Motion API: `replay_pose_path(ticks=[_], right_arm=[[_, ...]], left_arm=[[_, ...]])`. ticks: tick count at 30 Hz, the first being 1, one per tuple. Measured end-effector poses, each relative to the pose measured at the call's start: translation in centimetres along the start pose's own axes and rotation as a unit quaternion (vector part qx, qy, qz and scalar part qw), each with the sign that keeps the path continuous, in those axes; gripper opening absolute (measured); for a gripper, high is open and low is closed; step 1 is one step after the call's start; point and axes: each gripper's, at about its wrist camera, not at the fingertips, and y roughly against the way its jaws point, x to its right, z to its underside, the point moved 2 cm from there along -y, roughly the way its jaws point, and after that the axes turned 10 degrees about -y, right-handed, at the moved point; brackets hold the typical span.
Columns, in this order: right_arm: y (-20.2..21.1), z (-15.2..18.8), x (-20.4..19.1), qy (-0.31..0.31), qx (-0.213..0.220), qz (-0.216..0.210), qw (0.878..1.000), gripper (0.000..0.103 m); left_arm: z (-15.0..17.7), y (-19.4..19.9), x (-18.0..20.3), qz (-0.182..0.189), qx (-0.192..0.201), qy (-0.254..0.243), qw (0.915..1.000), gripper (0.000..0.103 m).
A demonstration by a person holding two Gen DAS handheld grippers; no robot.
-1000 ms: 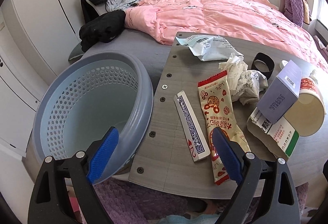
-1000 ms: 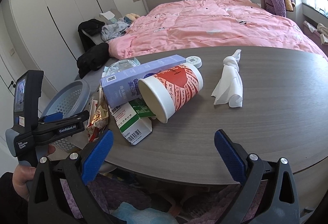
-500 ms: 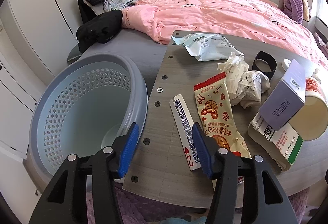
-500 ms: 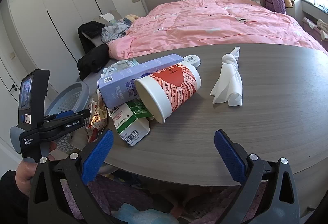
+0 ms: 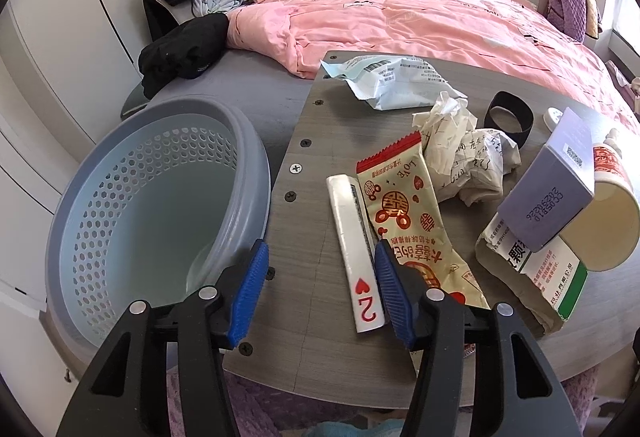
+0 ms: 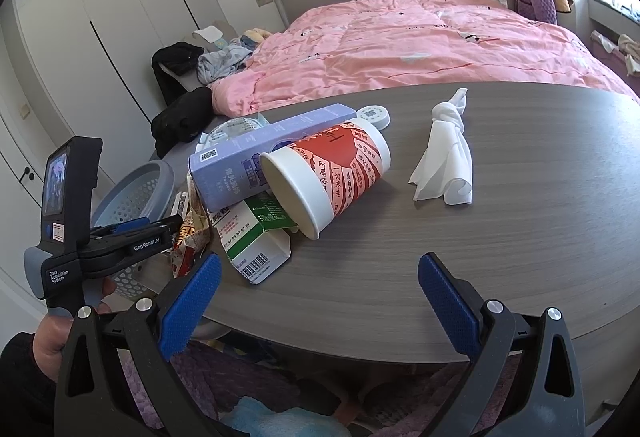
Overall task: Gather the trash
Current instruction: 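Lower the left tool onto the white heart-printed stick and close it, then close the right tool on the white knotted tissue while the left tool holds the stick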
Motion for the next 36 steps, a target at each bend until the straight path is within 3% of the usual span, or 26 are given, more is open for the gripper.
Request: replay_pose_path(ticks=[4, 6, 8, 9, 15, 29, 33, 36], right_arm=[[0.0, -0.1, 0.3, -0.005, 0.000, 0.000, 1.000, 0.097], [0.1, -0.2, 0.6, -0.009, -0.001, 0.000, 1.000, 0.097], [0.2, -0.3, 1.0, -0.013, 0.001, 0.002, 1.000, 0.097], [0.3, -0.4, 1.1, -0.015, 0.002, 0.003, 1.000, 0.097], [0.7, -1.6, 2.8, -0.031, 0.015, 0.017, 0.999, 0.097], [-3.7, -9.2, 7.4, -0.050, 0.041, 0.144, 0.988, 0.096], [-5.9, -10.7, 7.9, -0.037, 0.030, 0.179, 0.983, 0.090], [-7.3, -11.0, 8.1, -0.030, 0.010, 0.196, 0.980, 0.077]], left_arm=[[0.2, -0.5, -0.4, 0.019, -0.001, 0.012, 0.9997, 0.049], [0.1, -0.5, -0.4, 0.036, 0.000, 0.016, 0.9992, 0.028], [0.2, -0.5, -0.3, 0.044, 0.000, 0.015, 0.9989, 0.015], [0.2, -0.4, -0.3, 0.046, 0.000, 0.014, 0.9989, 0.013], [0.4, 0.6, -0.7, 0.045, 0.012, 0.017, 0.9988, 0.012], [0.1, 4.8, -1.8, 0.015, 0.065, 0.012, 0.9977, 0.012], [0.0, 4.8, -1.7, 0.017, 0.064, 0.010, 0.9978, 0.012], [0.1, 4.5, -1.6, 0.018, 0.059, 0.011, 0.9980, 0.012]])
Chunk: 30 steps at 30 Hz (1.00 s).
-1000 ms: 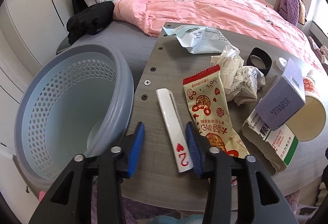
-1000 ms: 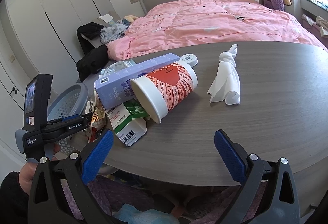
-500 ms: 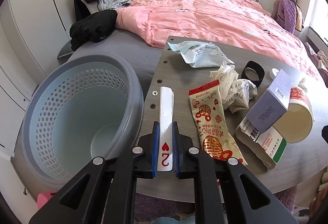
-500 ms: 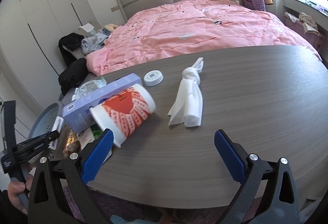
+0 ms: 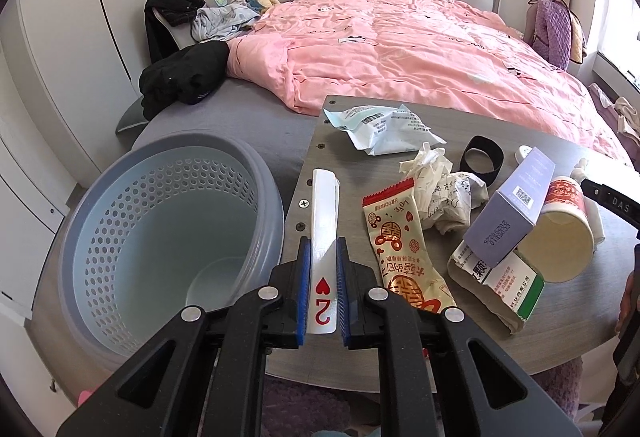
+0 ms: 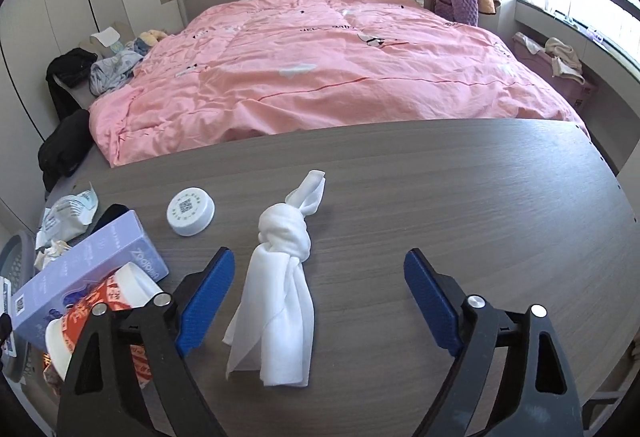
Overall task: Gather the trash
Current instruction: 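Close the right tool on the white knotted tissue while the left tool holds the stick, then carry both items over the blue basket and open both tools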
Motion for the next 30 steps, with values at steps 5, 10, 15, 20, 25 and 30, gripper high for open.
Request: replay_pose_path(ticks=[5, 10, 15, 20, 25, 30], right_arm=[[-0.8, 0.6, -0.7, 0.021, -0.014, -0.002, 1.000, 0.050], [-0.1, 0.7, -0.6, 0.015, -0.018, -0.015, 1.000, 0.020], [2.9, 0.2, -0.9, 0.016, 0.001, -0.021, 1.000, 0.019], [7.3, -0.7, -3.3, 0.040, 0.032, -0.042, 0.998, 0.019], [11.6, -0.9, -8.6, 0.077, 0.056, -0.099, 0.991, 0.019], [14.1, 0.6, -15.7, 0.126, 0.058, -0.175, 0.975, 0.019]], left_arm=[[-0.1, -0.6, -0.3, 0.001, -0.005, 0.005, 1.0000, 0.012], [-0.2, -0.9, -0.6, 0.008, -0.005, 0.008, 0.9999, 0.012], [-0.6, -0.9, -1.2, 0.017, 0.000, 0.016, 0.9997, 0.012], [-1.5, -0.4, -1.6, 0.031, 0.018, 0.008, 0.9993, 0.012], [-2.3, 0.7, -3.3, 0.036, 0.044, 0.019, 0.9982, 0.012], [-2.2, 1.7, -7.3, 0.016, 0.059, 0.041, 0.9973, 0.012]])
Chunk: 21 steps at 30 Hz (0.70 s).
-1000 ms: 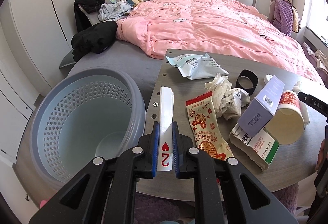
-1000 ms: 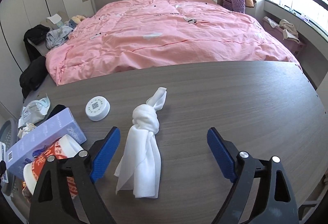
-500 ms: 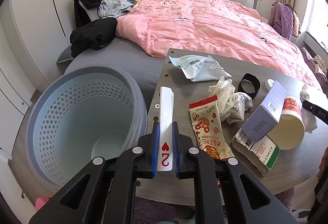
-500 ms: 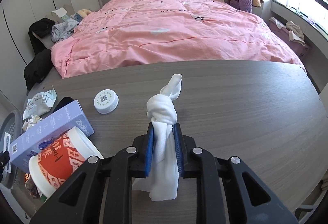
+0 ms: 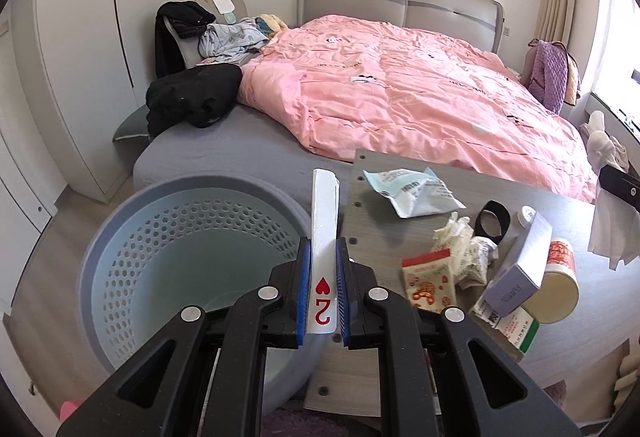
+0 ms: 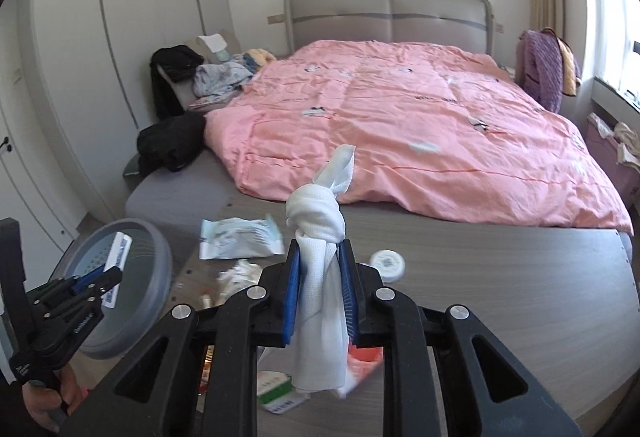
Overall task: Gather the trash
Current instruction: 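Carry both items over the blue basket and open both tools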
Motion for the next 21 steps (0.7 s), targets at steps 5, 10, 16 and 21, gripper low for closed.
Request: replay_pose_path(ticks=[5, 10, 16, 21], right_arm=[[-2.2, 1.4, -7.4, 0.030, -0.031, -0.085, 0.995, 0.019], [-5.3, 3.7, -13.6, 0.067, -0.078, -0.138, 0.985, 0.019], [-8.3, 6.6, -18.0, 0.098, -0.128, -0.161, 0.974, 0.020], [-10.1, 8.1, -19.7, 0.110, -0.154, -0.162, 0.968, 0.022]], left_arm=[[1.4, 0.1, -5.8, -0.047, -0.011, 0.031, 0.9983, 0.012], [3.6, -0.6, -10.2, -0.072, -0.032, 0.064, 0.9948, 0.012], [5.7, -1.8, -13.1, -0.073, -0.054, 0.091, 0.9917, 0.012], [6.5, -2.9, -14.3, -0.064, -0.066, 0.103, 0.9904, 0.012]])
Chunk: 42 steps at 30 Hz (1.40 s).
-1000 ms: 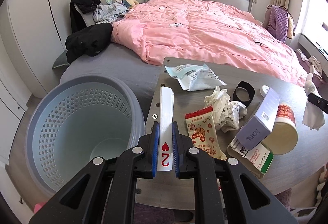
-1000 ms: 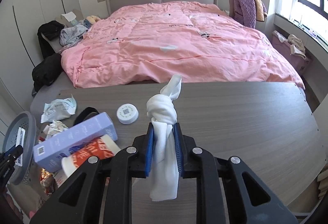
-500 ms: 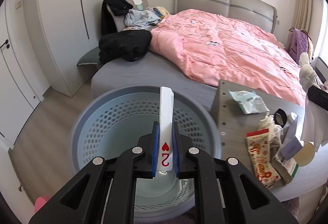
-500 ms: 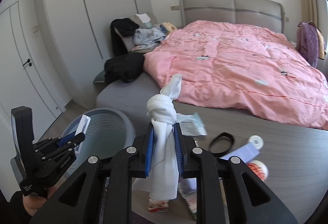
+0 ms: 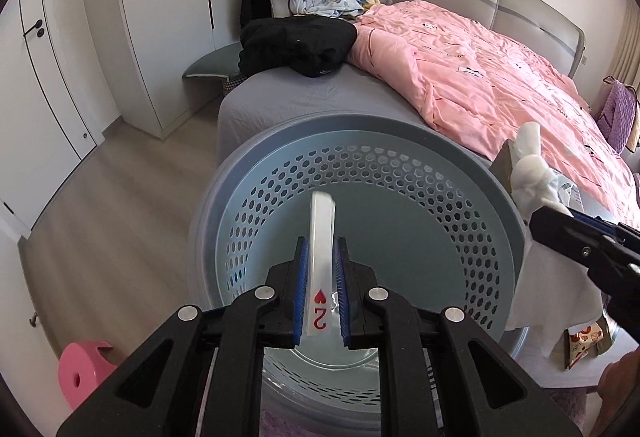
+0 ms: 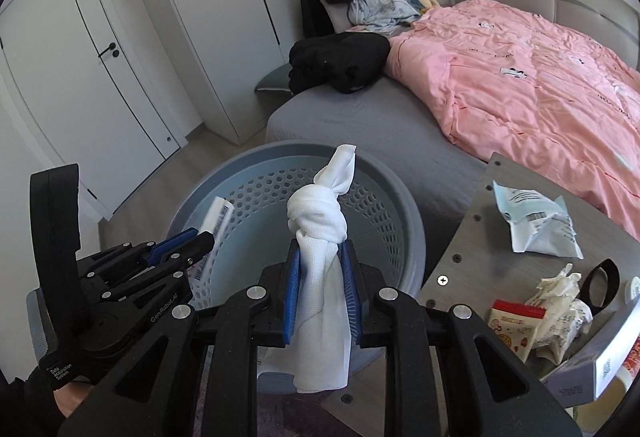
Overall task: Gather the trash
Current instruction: 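Carry both items over the blue basket and open both tools, then withdraw both tools from the basket back toward the table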
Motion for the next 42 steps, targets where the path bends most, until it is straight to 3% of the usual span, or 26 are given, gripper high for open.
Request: replay_pose_path(ticks=[4, 7, 9, 10, 11, 17, 42], right_arm=[[-1.4, 0.0, -0.1, 0.000, -0.008, 0.009, 1.000, 0.022], [-1.7, -0.2, 0.0, 0.000, -0.005, 0.014, 1.000, 0.025], [-1.6, -0.3, 0.1, -0.001, 0.000, 0.014, 1.000, 0.038], [-1.4, -0.4, 0.2, -0.003, 0.005, 0.014, 1.000, 0.049], [-1.2, -0.5, 0.2, -0.003, 0.009, 0.015, 1.000, 0.053], [-1.4, -0.3, 0.4, -0.001, 0.005, 0.021, 1.000, 0.053], [0.3, 1.8, 1.3, -0.011, 0.007, 0.022, 1.000, 0.060]], left_arm=[[-0.2, -0.6, -0.4, 0.000, -0.003, -0.002, 1.0000, 0.014], [-0.4, -0.7, -0.7, -0.002, 0.000, 0.001, 1.0000, 0.026], [-0.4, -0.7, -1.0, -0.003, 0.002, 0.004, 1.0000, 0.040], [-0.4, -0.7, -0.9, -0.003, 0.002, 0.005, 1.0000, 0.043], [-0.4, -0.8, -0.9, -0.004, 0.002, 0.005, 1.0000, 0.047], [-0.1, -0.7, -1.2, -0.011, 0.000, 0.008, 0.9999, 0.057], [1.0, 1.2, -0.5, -0.031, 0.004, 0.003, 0.9995, 0.061]])
